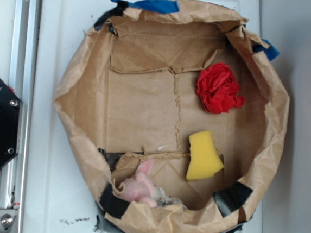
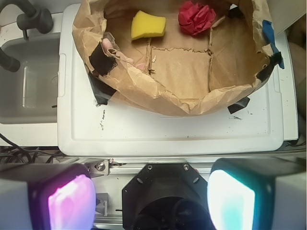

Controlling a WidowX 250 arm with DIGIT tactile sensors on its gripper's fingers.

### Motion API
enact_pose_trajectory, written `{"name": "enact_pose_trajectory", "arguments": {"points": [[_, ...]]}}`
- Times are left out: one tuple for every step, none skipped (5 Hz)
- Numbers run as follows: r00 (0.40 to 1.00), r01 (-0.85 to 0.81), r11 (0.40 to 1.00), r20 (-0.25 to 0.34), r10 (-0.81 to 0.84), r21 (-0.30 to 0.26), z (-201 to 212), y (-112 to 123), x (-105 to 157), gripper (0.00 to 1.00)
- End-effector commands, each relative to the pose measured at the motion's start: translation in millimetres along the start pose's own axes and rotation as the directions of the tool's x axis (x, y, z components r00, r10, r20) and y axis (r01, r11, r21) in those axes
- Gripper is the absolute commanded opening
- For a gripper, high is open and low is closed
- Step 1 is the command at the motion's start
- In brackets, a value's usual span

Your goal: Grab the green sponge.

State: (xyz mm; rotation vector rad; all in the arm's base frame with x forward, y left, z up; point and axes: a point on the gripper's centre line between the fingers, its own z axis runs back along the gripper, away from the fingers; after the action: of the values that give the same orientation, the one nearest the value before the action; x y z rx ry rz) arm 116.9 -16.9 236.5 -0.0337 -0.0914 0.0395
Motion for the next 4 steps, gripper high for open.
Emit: {"name": "enact_pose_trajectory", "arguments": {"points": [[1.0,0.0,1.0,0.0,0.0,0.0,0.0,0.0,0.0,1.0],[0.998,0.059,0.996,-0.035,-0.061,-0.061,-10.9,-11.0,43.3,1.0],[0.99,0.125,0.988,-0.051,-0.13,-0.095,-18.7,-14.6,72.5,1.0],[0.948,0.306,0.938,-0.032,-0.315,-0.162,-36.0,-19.1,91.9,1.0]]}}
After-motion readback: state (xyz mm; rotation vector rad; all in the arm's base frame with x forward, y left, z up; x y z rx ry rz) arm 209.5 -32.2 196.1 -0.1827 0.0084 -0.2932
